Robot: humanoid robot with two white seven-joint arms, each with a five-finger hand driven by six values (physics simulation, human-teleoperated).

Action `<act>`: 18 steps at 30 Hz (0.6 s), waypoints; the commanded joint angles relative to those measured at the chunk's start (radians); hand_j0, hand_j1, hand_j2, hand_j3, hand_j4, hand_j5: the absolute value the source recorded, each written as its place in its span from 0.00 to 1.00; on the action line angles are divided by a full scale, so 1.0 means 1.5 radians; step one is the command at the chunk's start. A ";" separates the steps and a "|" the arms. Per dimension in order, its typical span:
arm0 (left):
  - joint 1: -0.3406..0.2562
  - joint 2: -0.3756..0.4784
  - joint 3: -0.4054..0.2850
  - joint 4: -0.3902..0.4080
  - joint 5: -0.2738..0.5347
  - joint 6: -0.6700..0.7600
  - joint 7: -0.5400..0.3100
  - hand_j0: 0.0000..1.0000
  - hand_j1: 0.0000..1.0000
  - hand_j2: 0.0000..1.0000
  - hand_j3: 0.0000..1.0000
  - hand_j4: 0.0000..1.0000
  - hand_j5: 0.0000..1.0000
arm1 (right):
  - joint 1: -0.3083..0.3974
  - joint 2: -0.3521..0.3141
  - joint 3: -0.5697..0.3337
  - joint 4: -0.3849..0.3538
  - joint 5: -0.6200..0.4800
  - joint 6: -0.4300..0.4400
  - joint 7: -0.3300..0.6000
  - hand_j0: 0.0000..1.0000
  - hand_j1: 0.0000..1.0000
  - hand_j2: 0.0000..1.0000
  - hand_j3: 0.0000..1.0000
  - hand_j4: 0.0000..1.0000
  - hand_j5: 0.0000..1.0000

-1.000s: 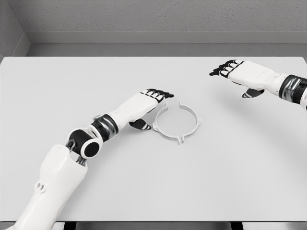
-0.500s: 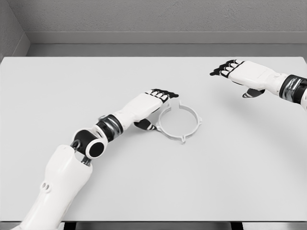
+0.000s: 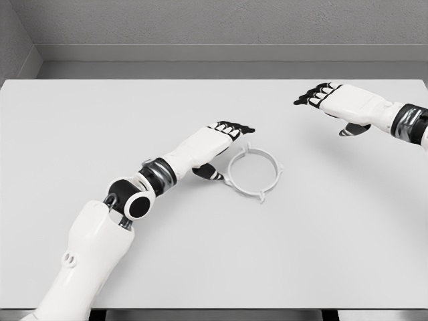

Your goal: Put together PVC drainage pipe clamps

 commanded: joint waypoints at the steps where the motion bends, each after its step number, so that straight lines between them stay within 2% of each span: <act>1: 0.000 -0.002 0.003 0.000 0.003 0.001 0.000 1.00 1.00 1.00 1.00 1.00 1.00 | 0.000 -0.010 0.000 -0.014 -0.003 0.002 -0.001 1.00 1.00 1.00 1.00 1.00 1.00; 18: 0.022 0.008 0.002 -0.038 0.008 -0.002 0.000 1.00 1.00 1.00 1.00 1.00 1.00 | 0.000 -0.011 -0.001 -0.009 -0.003 0.004 -0.001 1.00 1.00 1.00 1.00 1.00 1.00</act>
